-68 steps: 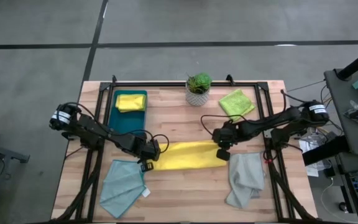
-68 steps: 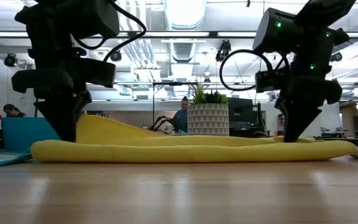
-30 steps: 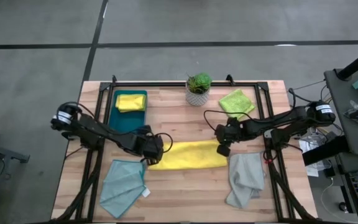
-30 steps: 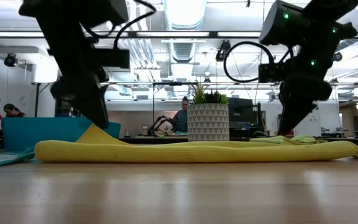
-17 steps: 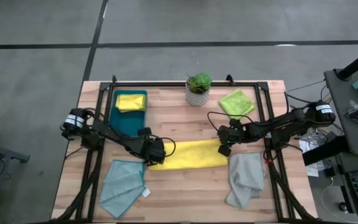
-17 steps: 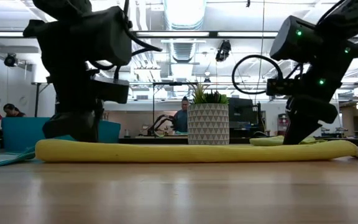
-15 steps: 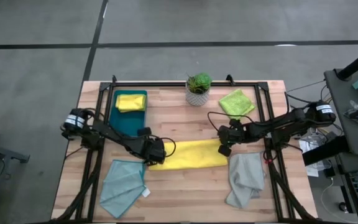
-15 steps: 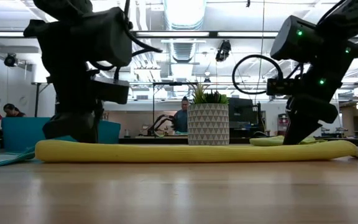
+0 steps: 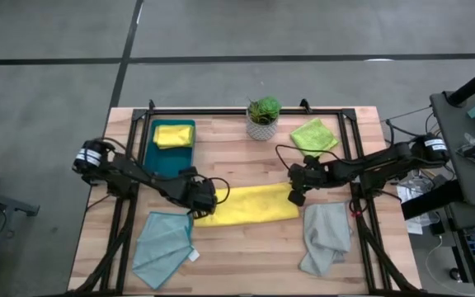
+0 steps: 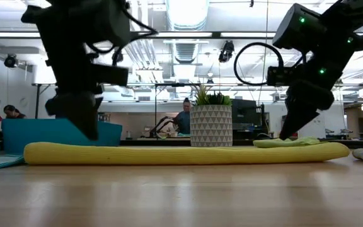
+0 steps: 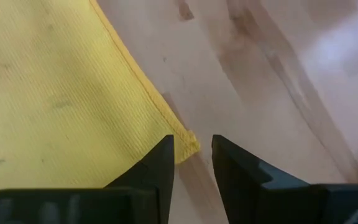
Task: Fold microfiber towels
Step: Fold the yellow towel
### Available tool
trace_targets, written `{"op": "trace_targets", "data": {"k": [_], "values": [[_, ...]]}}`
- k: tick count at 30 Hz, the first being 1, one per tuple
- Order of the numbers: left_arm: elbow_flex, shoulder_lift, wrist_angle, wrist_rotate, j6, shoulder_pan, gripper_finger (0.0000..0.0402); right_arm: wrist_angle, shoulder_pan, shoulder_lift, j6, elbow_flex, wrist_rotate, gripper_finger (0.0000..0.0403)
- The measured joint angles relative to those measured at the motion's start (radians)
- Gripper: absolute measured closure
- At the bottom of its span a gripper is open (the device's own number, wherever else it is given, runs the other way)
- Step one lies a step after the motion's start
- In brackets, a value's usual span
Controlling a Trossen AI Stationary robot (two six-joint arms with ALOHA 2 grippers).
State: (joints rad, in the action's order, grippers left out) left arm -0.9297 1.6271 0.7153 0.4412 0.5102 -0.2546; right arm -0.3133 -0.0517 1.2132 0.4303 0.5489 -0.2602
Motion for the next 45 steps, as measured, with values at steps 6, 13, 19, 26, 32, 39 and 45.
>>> {"op": "trace_targets", "data": {"k": [6, 13, 19, 26, 32, 39, 45], "values": [[-0.002, -0.059, -0.023, 0.005, 0.003, 0.0, 0.0396, -0.04, 0.012, -0.043, 0.228, 0.0, 0.142, 0.0287], [-0.002, -0.064, -0.21, -0.036, -0.088, -0.004, 0.0396, -0.101, -0.008, -0.107, 0.429, -0.002, 0.269, 0.022], [-0.002, -0.046, -0.294, -0.07, -0.13, -0.009, 0.0396, -0.123, -0.037, -0.133, 0.546, -0.029, 0.269, 0.016], [-0.001, -0.046, -0.291, -0.07, -0.13, -0.009, 0.0396, -0.033, -0.062, -0.128, 0.602, -0.108, 0.271, 0.0117], [0.0, -0.046, -0.292, -0.07, -0.131, -0.009, 0.0396, 0.242, -0.062, -0.092, 0.618, -0.204, 0.29, 0.0115], [0.0, -0.046, -0.298, -0.068, -0.132, -0.009, 0.0396, 0.636, -0.062, 0.003, 0.625, -0.305, 0.307, 0.0132], [0.0, -0.046, -0.322, -0.067, -0.133, -0.009, 0.0396, 0.743, -0.061, 0.102, 0.615, -0.3, 0.308, 0.0163]]}}
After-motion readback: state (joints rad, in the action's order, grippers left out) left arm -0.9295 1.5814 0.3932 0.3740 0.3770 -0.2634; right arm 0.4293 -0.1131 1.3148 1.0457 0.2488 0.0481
